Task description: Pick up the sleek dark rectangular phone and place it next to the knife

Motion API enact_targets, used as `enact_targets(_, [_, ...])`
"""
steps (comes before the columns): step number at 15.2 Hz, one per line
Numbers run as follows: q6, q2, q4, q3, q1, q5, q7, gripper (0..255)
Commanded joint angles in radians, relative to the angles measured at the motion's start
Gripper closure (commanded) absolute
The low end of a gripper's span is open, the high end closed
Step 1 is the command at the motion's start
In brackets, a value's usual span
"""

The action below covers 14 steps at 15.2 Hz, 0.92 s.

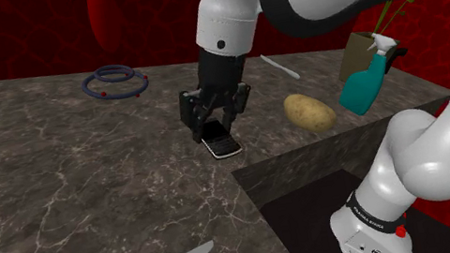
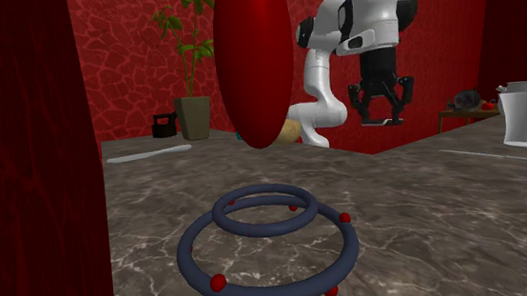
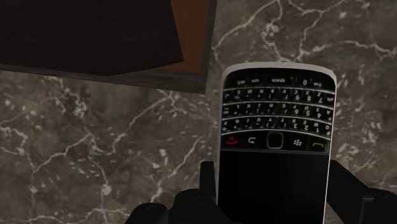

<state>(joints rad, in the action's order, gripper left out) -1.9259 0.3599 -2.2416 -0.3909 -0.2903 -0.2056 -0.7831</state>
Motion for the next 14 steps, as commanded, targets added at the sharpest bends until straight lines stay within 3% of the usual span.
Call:
enact_targets(1, [0.000, 0.017, -0.010, -0.033, -0.023, -0.017, -0.049, 255])
enact_targets(14, [-0.010, -0.003, 0.054, -0.271, -0.130, -0.073, -0.372, 255])
